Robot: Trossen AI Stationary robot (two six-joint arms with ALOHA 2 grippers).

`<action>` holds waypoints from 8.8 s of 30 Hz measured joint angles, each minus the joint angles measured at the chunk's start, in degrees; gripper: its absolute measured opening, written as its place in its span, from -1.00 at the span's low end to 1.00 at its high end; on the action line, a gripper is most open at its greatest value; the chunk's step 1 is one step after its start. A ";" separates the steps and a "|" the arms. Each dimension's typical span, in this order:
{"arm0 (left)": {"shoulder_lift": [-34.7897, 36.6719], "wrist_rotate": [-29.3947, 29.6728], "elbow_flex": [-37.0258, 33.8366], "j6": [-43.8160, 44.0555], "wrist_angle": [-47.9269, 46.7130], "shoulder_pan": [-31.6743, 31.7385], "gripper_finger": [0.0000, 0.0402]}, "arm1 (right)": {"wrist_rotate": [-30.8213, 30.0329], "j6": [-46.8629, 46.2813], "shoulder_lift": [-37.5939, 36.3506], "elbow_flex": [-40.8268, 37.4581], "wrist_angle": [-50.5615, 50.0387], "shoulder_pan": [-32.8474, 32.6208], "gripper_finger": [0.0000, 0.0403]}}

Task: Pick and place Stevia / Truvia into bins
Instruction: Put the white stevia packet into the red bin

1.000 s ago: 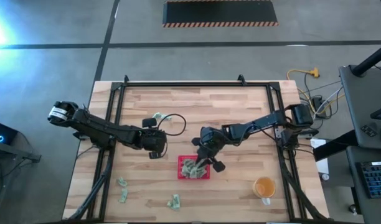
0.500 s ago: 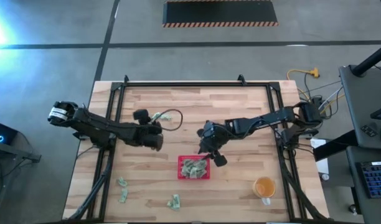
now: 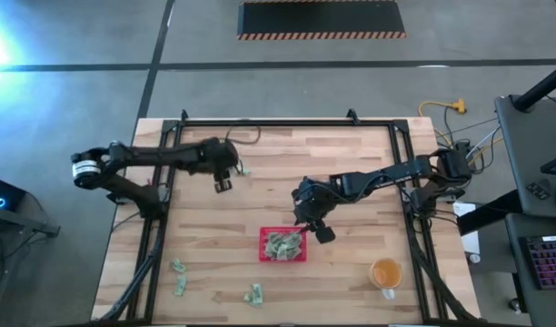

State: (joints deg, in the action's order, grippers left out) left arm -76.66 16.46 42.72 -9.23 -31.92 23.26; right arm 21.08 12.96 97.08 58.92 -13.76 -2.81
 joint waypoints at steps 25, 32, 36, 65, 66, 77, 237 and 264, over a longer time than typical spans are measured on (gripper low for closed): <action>-8.36 -21.85 -1.51 -5.07 5.03 13.80 -0.29 | 0.02 0.28 0.04 -0.09 0.24 0.07 -0.44; -9.35 -20.56 -1.46 -5.16 5.33 13.80 -0.33 | 0.02 0.28 0.04 -0.09 0.24 0.07 -0.48; -9.20 -20.17 -1.40 -5.24 5.23 13.80 -0.53 | 0.02 0.36 0.04 -0.09 0.26 0.07 -0.48; 9.53 -23.97 -1.86 2.84 2.83 1.76 -0.94 | -19.82 2.07 0.09 -0.22 -0.98 2.10 -0.66; 9.99 -24.02 -1.88 3.22 3.58 -0.03 -0.94 | -19.84 2.05 0.09 -0.28 -0.96 2.37 -0.66; 8.23 -24.30 -1.88 5.55 22.48 -20.89 -0.94 | -34.80 -2.76 0.11 -2.42 -1.11 5.70 -0.65; 6.35 -16.91 -1.68 29.26 5.48 -39.50 -0.21 | -29.54 -5.00 -7.70 -4.79 3.58 4.71 -0.72; 5.38 -26.41 -1.81 76.49 -13.60 -66.17 -0.20 | -29.62 -3.78 -17.86 -8.83 2.34 -2.69 -0.72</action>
State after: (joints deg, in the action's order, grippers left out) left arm -71.28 -9.94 40.91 67.26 -45.52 -42.91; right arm -8.54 9.18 79.22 50.09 -11.42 -5.50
